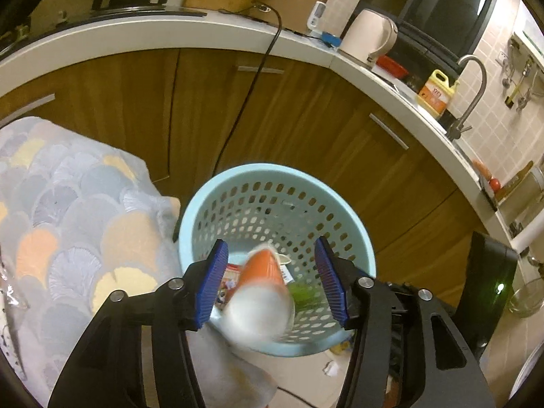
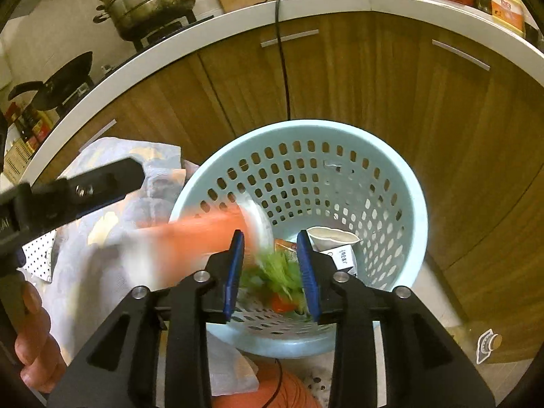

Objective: Collect trash
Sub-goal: 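Carry cup and bok choy over the blue basket and open both tools, then grasp the orange snack wrapper with the left tool while the right tool grasps the white heart-patterned paper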

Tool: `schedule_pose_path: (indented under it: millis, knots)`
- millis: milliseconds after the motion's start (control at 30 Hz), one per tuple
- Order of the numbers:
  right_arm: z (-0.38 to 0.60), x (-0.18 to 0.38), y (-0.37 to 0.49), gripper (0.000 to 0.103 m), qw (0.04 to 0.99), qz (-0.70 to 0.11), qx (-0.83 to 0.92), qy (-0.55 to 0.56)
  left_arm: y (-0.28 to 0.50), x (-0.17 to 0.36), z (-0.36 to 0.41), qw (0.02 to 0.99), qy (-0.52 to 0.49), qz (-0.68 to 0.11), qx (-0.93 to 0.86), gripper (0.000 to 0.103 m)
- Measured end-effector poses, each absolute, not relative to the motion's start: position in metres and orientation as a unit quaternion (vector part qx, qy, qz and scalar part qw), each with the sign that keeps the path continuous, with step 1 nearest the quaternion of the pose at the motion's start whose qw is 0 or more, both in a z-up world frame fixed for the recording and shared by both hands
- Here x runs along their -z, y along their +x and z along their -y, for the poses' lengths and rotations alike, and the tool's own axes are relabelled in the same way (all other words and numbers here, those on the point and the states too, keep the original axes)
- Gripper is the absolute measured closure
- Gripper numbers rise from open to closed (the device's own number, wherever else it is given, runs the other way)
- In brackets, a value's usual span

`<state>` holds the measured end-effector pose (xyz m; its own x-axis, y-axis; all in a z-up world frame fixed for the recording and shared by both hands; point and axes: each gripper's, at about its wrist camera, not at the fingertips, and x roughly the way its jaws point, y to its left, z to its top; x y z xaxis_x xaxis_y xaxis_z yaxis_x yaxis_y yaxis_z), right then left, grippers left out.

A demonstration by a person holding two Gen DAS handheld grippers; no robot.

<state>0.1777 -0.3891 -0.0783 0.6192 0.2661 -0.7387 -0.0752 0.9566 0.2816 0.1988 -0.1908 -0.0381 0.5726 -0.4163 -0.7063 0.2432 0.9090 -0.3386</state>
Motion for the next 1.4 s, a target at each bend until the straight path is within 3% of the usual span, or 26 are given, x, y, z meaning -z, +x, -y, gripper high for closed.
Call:
schedule_pose_path:
  millis: [100, 600, 1033, 1333, 1400]
  knots:
    - [0.392, 0.076, 0.176, 0.064, 0.895, -0.421, -0.092, 0.113, 0.196, 0.036, 0.186, 0.882, -0.105, -0.419, 0.188, 0.046]
    - [0.334, 0.001, 0.137, 0.059, 0.924, -0.336, -0.165, 0.072, 0.145, -0.024, 0.13, 0.914, -0.117, -0.345, 0.178, 0.046]
    - [0.212, -0.032, 0.113, 0.056, 0.912, -0.308, -0.27, 0.014, 0.084, -0.055, -0.018, 0.944, -0.149, -0.29, 0.054, 0.046]
    - [0.124, -0.022, 0.106, 0.052, 0.887, -0.329, -0.323, -0.01, 0.086, -0.043, -0.105, 0.933, -0.156, -0.323, -0.011, 0.046]
    - [0.111, -0.017, 0.105, 0.047, 0.885, -0.334, -0.324, -0.019, 0.088, -0.037, -0.114, 0.93, -0.158, -0.331, -0.013, 0.046]
